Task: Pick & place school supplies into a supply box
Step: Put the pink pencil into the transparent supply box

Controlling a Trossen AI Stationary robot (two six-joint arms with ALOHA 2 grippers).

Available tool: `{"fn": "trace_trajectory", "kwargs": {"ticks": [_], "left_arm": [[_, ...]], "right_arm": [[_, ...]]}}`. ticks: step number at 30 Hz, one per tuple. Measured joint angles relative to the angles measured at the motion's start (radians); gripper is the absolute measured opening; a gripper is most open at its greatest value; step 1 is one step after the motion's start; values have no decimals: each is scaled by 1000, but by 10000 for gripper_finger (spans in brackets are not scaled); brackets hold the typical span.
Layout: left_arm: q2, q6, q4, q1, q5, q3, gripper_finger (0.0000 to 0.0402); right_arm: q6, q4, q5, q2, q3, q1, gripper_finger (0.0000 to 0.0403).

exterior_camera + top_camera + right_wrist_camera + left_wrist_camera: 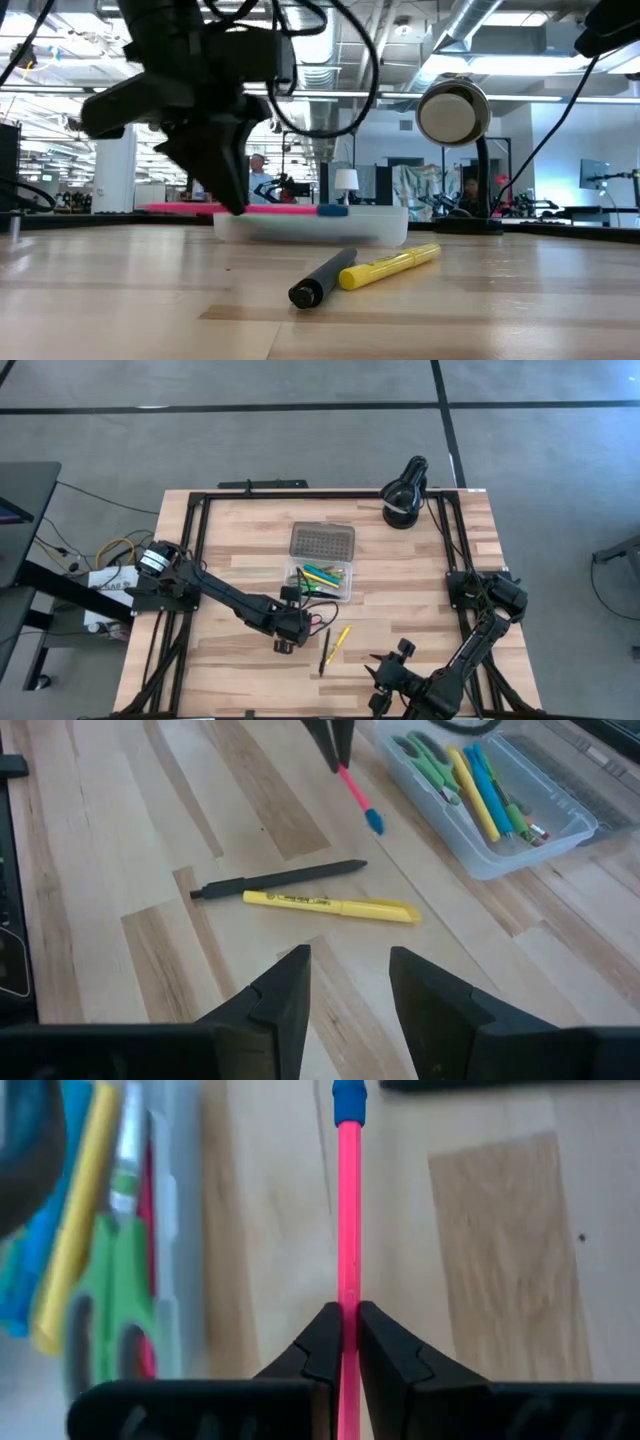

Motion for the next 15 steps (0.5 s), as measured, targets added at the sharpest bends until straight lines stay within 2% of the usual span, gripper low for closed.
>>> {"fn": "trace_trajectory", "kwargs": {"ticks": [9,15], "left_arm": [[-2,86,-13,26,-117,91,16],[-3,183,-6,113,-205,123,16]], "right_arm": [[0,0,0,0,0,0,133],[0,1,0,0,0,0,134]]}}
